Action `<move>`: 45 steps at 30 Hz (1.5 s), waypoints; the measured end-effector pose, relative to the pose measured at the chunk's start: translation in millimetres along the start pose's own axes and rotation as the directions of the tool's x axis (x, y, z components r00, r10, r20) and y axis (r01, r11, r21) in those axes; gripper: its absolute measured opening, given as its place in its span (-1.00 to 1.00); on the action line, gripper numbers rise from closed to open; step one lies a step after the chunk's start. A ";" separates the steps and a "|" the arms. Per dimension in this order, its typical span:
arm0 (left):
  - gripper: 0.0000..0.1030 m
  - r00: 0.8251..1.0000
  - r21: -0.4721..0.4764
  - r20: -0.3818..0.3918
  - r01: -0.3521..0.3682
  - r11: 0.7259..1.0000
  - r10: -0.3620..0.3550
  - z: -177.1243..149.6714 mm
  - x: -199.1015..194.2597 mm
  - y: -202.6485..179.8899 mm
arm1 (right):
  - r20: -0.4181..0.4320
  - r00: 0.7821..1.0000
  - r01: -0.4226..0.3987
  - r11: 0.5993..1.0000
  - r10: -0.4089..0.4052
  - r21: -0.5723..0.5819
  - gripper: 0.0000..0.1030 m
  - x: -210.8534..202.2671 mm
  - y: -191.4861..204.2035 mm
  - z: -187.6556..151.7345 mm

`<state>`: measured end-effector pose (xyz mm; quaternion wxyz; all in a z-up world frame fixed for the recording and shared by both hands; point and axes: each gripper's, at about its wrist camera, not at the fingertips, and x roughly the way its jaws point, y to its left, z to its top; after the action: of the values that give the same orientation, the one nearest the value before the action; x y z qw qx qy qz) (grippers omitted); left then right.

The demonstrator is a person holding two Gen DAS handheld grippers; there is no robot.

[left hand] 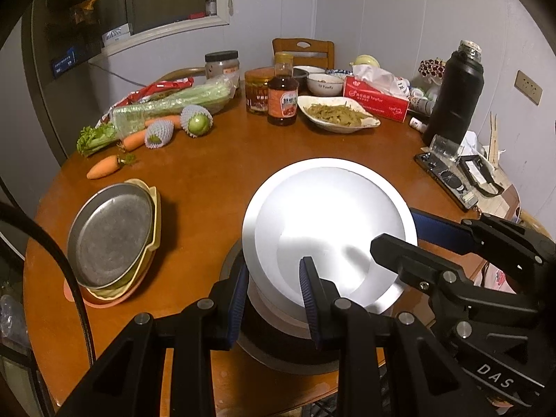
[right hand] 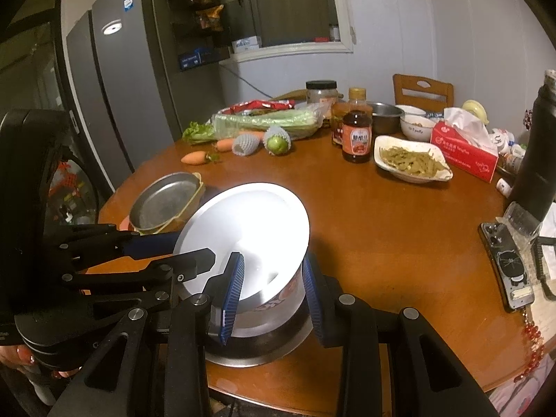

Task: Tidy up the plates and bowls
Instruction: 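Lower the red bowl onto the white plate in the basin with both tools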

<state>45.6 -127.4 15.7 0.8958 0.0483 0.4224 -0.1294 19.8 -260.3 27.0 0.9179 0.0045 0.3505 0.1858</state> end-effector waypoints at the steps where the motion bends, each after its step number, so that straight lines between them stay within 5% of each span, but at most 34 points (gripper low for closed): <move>1: -0.41 1.000 0.001 -0.004 0.000 1.000 0.000 -0.7 1.6 0.2 | -0.004 1.000 -0.002 1.000 0.002 0.000 -0.29 1.5 -0.1 -1.1; 45: -0.42 0.999 -0.011 -0.035 0.020 1.000 -0.020 -12.8 9.5 12.7 | -0.081 0.996 -0.036 0.999 0.037 0.008 -0.24 25.3 5.0 -10.2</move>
<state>45.3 -114.4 -0.1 0.8871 0.0415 0.4393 -0.1353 28.9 -248.2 3.7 0.8994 0.0062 0.3878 0.2015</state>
